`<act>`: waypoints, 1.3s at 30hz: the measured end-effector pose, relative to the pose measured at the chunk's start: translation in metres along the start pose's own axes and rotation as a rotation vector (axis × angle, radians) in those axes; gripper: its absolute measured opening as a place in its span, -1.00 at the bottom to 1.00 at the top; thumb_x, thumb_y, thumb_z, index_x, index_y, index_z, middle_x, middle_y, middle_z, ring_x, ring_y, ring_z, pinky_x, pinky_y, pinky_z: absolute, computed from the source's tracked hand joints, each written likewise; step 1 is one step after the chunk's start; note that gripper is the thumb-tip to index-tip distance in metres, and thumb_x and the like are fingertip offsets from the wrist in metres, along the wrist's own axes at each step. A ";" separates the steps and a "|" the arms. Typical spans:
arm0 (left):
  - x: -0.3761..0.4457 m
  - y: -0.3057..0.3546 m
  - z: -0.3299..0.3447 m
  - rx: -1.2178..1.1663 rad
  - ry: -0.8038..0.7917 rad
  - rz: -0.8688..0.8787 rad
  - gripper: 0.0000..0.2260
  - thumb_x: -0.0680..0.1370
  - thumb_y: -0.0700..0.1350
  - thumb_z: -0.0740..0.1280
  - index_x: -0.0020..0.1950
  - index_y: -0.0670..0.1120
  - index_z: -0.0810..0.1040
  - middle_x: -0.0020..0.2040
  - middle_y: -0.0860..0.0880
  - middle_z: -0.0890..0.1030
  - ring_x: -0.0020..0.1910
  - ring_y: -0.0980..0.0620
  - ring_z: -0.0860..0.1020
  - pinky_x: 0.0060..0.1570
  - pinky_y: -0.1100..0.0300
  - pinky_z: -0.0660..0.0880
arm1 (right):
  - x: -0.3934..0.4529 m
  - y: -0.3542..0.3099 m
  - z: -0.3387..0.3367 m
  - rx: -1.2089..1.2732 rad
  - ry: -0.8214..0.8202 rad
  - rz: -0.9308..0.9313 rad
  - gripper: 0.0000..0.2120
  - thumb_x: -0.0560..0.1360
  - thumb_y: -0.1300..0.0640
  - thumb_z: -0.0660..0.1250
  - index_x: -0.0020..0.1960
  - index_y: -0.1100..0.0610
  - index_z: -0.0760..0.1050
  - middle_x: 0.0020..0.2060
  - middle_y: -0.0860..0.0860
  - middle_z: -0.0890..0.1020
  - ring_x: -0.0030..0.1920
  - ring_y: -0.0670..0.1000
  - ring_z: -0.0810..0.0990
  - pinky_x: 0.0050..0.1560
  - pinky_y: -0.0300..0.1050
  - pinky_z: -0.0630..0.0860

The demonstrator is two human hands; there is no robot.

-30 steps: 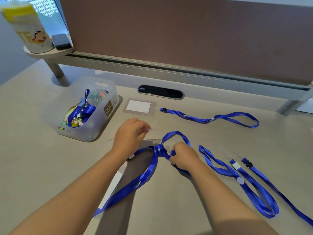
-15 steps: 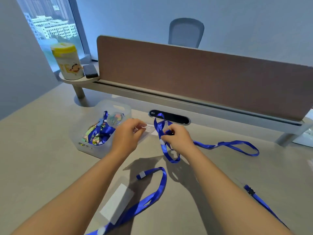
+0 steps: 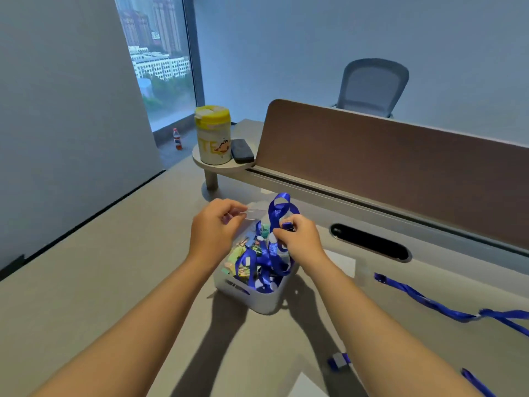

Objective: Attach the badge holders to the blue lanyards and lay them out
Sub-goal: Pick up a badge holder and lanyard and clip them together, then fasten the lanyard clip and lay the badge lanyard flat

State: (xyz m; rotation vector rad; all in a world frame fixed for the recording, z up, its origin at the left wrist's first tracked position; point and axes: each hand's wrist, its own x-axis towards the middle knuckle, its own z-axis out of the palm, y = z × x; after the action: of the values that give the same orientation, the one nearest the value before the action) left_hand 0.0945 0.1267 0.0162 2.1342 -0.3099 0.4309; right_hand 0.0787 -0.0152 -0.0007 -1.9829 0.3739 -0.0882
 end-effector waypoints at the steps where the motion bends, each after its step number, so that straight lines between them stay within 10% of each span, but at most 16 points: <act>1: 0.005 -0.008 -0.002 -0.009 0.000 0.000 -0.90 0.44 -0.30 0.30 -0.09 -0.22 0.58 -0.10 -0.23 0.61 -0.17 0.01 0.45 -0.26 0.40 0.32 | 0.006 0.002 0.011 -0.006 -0.003 0.009 -0.90 0.45 0.26 0.31 -0.18 0.14 0.40 -0.23 0.05 0.50 -0.13 0.10 0.51 -0.08 0.01 0.47; 5: 0.017 -0.034 -0.005 -0.041 -0.018 -0.004 -0.90 0.45 -0.29 0.30 -0.08 -0.23 0.58 -0.08 -0.23 0.60 -0.16 0.02 0.44 -0.24 0.39 0.35 | 0.021 0.017 0.038 -0.192 -0.075 0.051 -0.91 0.46 0.25 0.29 -0.04 0.14 0.45 -0.11 0.07 0.51 -0.10 0.07 0.47 -0.23 -0.18 0.41; 11: 0.022 -0.039 0.007 -0.097 -0.098 0.029 -0.90 0.44 -0.29 0.31 -0.08 -0.23 0.58 -0.13 -0.12 0.56 -0.19 0.07 0.42 -0.29 0.60 0.32 | 0.019 0.032 0.026 -0.460 -0.124 0.108 -0.60 0.48 0.12 0.30 0.30 0.13 0.41 0.30 0.10 0.50 0.27 0.14 0.45 0.32 0.04 0.36; 16: 0.016 -0.002 0.040 -0.162 -0.194 0.116 -0.90 0.44 -0.29 0.31 -0.08 -0.19 0.58 -0.14 -0.06 0.54 -0.16 0.04 0.47 -0.24 0.51 0.36 | -0.005 0.036 -0.032 -0.261 0.031 0.097 -0.71 0.51 0.20 0.27 0.22 0.21 0.46 0.17 0.13 0.56 0.03 0.02 0.50 -0.25 -0.32 0.45; 20: -0.012 0.050 0.086 -0.234 -0.310 0.201 -0.91 0.43 -0.31 0.32 -0.10 -0.24 0.58 -0.12 -0.21 0.61 -0.16 -0.02 0.48 -0.16 0.19 0.42 | -0.044 0.062 -0.103 -0.222 0.186 0.151 -0.74 0.50 0.21 0.28 0.18 0.23 0.49 0.13 0.15 0.59 0.01 -0.01 0.50 0.02 -0.20 0.41; 28: -0.102 0.121 0.183 -0.243 -0.526 0.319 -0.92 0.41 -0.33 0.34 -0.13 -0.23 0.58 -0.17 -0.21 0.61 -0.20 -0.07 0.48 -0.20 0.16 0.41 | -0.122 0.155 -0.207 -0.127 0.388 0.350 -0.76 0.47 0.25 0.30 0.12 0.28 0.52 0.09 0.20 0.61 0.09 0.12 0.56 0.05 -0.13 0.44; 39: -0.163 0.129 0.239 -0.148 -0.615 0.352 -0.83 0.35 -0.15 0.28 -0.15 -0.18 0.59 -0.22 -0.18 0.61 -0.20 0.07 0.44 -0.22 0.17 0.43 | -0.142 0.257 -0.219 -0.615 0.171 0.470 -0.79 0.47 0.11 0.28 0.02 0.22 0.51 0.08 0.16 0.55 0.06 0.16 0.53 -0.06 -0.04 0.40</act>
State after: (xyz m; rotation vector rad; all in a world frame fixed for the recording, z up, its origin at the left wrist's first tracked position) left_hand -0.0566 -0.1340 -0.0820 2.0222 -1.0419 -0.0700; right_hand -0.1629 -0.2624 -0.1215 -2.4313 1.0700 0.1797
